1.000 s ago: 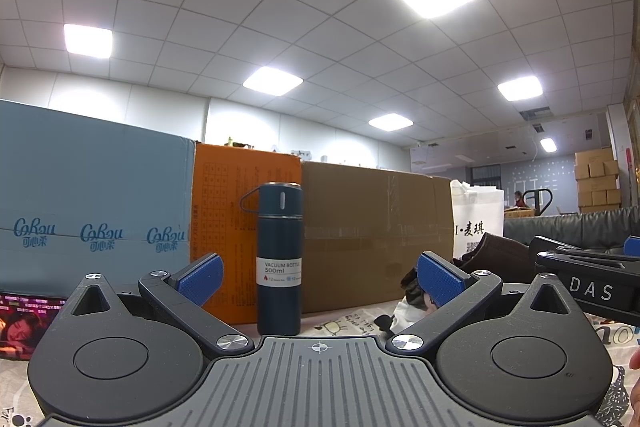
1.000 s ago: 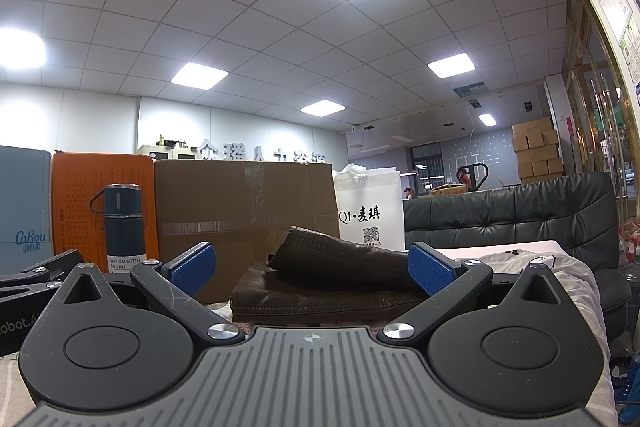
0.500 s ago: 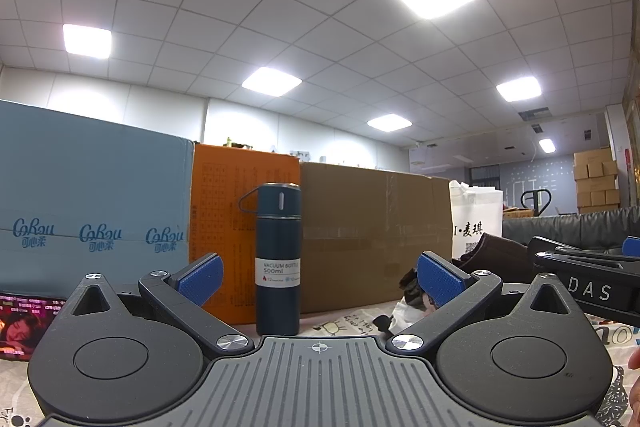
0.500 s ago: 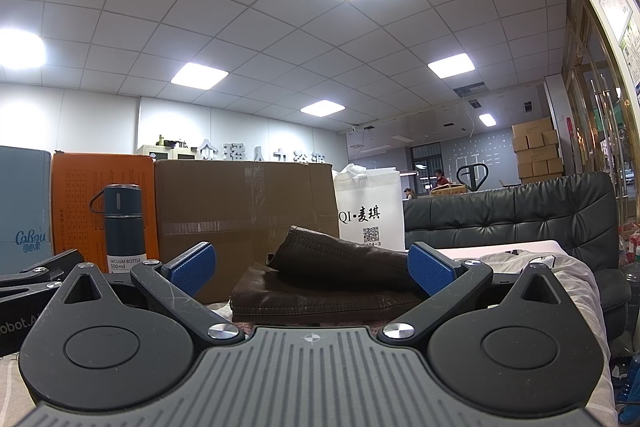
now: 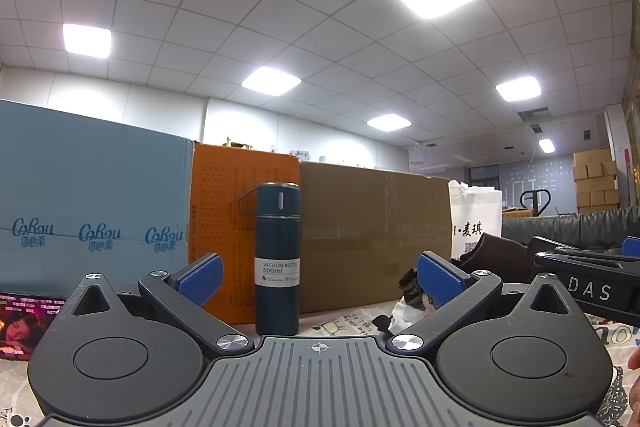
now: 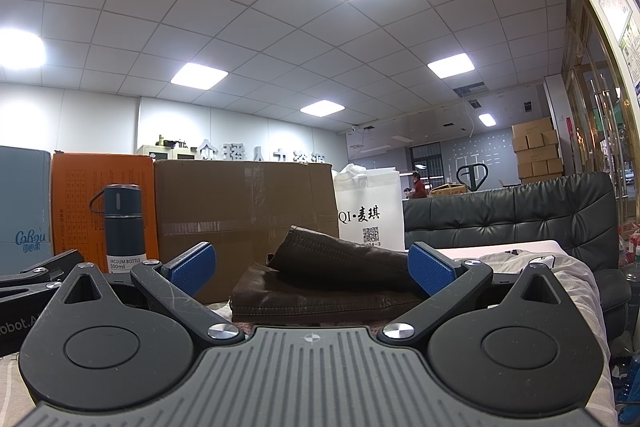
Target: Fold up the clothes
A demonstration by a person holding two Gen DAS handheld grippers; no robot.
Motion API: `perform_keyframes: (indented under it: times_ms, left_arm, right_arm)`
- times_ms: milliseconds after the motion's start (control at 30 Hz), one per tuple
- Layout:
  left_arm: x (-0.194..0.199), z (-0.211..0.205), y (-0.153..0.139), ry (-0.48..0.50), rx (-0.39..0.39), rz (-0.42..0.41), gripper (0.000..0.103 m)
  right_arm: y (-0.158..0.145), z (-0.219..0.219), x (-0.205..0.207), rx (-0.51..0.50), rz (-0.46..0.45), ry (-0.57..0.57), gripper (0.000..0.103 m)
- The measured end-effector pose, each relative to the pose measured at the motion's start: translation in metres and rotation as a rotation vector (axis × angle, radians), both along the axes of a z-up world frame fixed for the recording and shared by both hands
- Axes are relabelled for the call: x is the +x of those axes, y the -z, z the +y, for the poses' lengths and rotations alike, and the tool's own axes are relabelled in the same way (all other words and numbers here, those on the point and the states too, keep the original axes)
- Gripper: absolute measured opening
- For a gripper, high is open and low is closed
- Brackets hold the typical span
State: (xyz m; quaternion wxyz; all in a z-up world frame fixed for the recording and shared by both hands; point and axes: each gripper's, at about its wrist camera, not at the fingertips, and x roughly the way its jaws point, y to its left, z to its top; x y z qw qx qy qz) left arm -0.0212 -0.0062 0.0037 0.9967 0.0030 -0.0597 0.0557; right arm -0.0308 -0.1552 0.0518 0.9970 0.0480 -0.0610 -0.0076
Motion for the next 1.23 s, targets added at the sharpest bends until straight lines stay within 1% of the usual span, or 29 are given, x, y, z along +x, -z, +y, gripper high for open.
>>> perform_keyframes:
  times_ms: [133,233,500,767,1233]
  left_arm:
    - [-0.0008,0.0018,0.0003,0.032,-0.008,-0.005,0.103]
    - [-0.0021,-0.0005,0.0003,0.036,0.001,-0.013,0.103]
    - [-0.0020,-0.0042,-0.0001,0.024,0.015,-0.020,0.103]
    - [-0.0014,-0.0039,-0.0003,0.008,0.013,-0.016,0.103]
    - [-0.0005,-0.0015,-0.0009,0.014,0.001,-0.011,0.103]
  right_arm:
    - [0.0001,0.0001,0.0007,0.000,0.002,0.000,0.103]
    - [0.0002,0.0001,0.0010,0.001,0.002,0.000,0.103]
    - [0.0002,0.0003,0.0010,0.001,0.002,0.000,0.103]
    - [0.0003,0.0003,0.0009,0.002,0.003,0.001,0.103]
    - [0.0007,0.0000,0.0016,0.003,0.003,0.001,0.103]
